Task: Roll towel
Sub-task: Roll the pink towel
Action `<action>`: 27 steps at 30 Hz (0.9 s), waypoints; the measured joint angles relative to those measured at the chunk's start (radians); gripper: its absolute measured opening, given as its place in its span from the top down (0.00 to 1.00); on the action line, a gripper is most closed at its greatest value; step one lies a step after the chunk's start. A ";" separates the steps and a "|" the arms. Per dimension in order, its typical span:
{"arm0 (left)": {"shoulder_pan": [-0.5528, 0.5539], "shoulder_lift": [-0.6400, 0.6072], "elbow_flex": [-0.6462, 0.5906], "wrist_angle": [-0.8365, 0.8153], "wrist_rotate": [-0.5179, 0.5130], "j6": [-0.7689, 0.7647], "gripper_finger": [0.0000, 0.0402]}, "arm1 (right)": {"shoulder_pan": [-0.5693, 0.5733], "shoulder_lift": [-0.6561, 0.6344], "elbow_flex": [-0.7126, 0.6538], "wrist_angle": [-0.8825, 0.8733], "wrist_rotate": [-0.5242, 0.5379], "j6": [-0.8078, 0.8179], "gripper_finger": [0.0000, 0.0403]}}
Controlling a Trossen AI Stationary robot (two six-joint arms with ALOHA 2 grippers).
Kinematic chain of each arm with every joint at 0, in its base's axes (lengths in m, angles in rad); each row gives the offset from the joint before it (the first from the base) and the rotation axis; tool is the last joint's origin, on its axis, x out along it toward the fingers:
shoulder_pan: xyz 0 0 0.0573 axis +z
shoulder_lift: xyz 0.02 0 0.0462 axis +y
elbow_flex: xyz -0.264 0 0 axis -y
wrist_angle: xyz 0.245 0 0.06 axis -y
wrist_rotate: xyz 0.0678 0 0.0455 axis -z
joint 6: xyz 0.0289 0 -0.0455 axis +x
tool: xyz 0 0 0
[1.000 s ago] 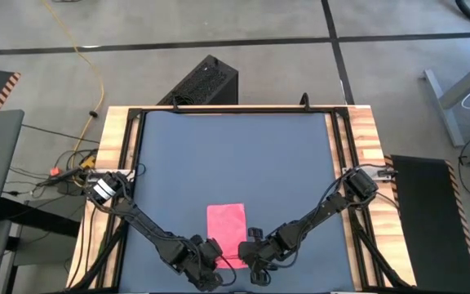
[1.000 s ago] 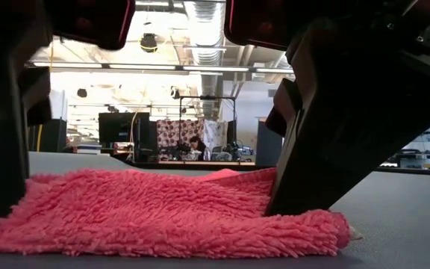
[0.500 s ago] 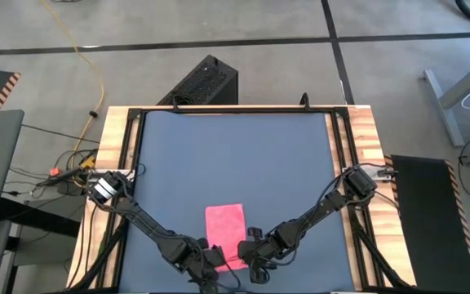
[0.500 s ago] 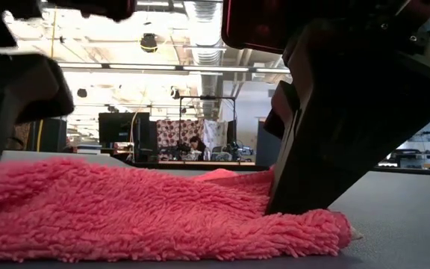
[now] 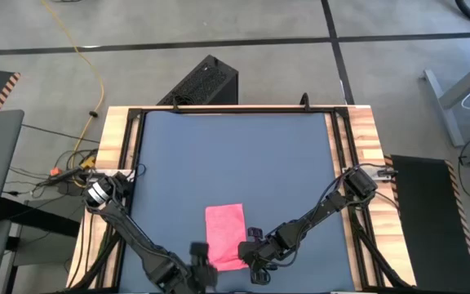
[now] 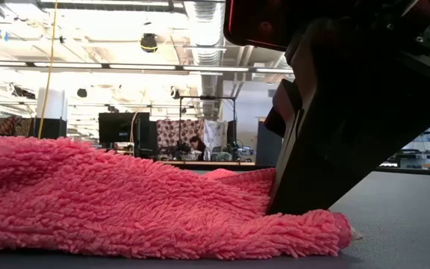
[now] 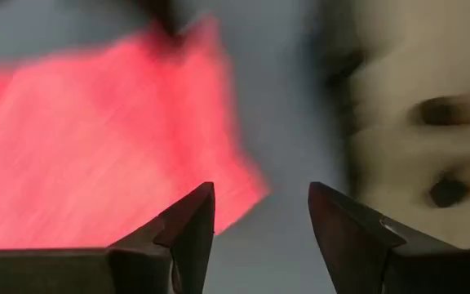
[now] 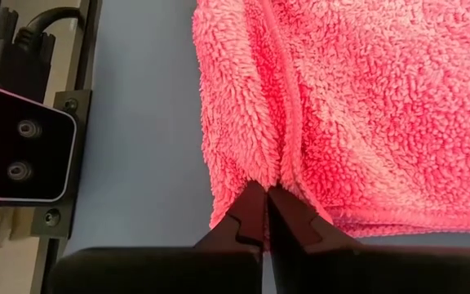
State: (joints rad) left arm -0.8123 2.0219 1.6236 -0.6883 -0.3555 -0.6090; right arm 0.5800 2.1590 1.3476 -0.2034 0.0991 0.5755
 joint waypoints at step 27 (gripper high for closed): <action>0.078 0.066 -0.160 0.202 0.221 -0.092 0.53 | 0.010 0.000 0.000 0.004 0.017 0.008 0.93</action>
State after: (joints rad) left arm -0.7338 2.0879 1.4639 -0.4859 -0.1346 -0.7010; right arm 0.5898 2.1590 1.3479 -0.1996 0.1165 0.5838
